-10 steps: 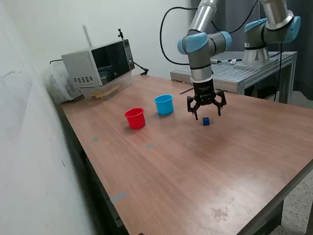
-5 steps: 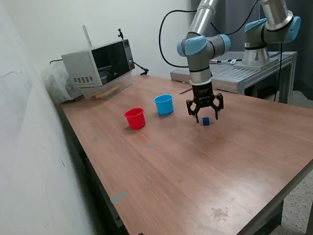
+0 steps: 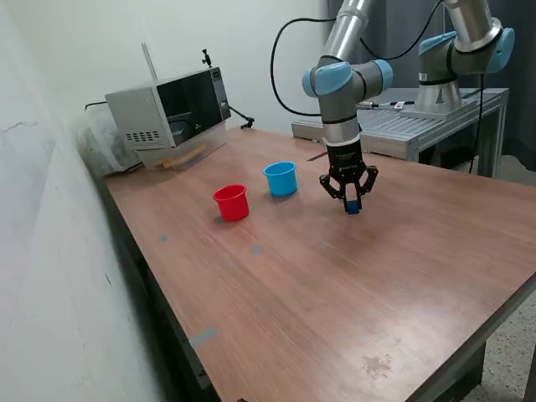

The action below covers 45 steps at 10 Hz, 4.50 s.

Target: Place red objects in the red bin, and blue objects in the blue bin.

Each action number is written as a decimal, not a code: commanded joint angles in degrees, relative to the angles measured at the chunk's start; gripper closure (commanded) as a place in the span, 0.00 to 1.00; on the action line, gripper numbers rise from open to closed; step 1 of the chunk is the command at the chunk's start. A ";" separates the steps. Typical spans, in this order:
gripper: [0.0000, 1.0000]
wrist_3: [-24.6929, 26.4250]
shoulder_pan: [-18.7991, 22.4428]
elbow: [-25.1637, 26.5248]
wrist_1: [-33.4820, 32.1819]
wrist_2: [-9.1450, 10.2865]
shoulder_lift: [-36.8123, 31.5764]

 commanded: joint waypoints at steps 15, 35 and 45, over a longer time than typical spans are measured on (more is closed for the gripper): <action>1.00 -0.59 -17.98 -5.82 8.96 -6.24 -9.54; 1.00 -0.24 -20.18 -6.00 12.30 -10.90 -5.75; 0.00 0.20 -18.25 -6.00 18.22 -10.81 -10.29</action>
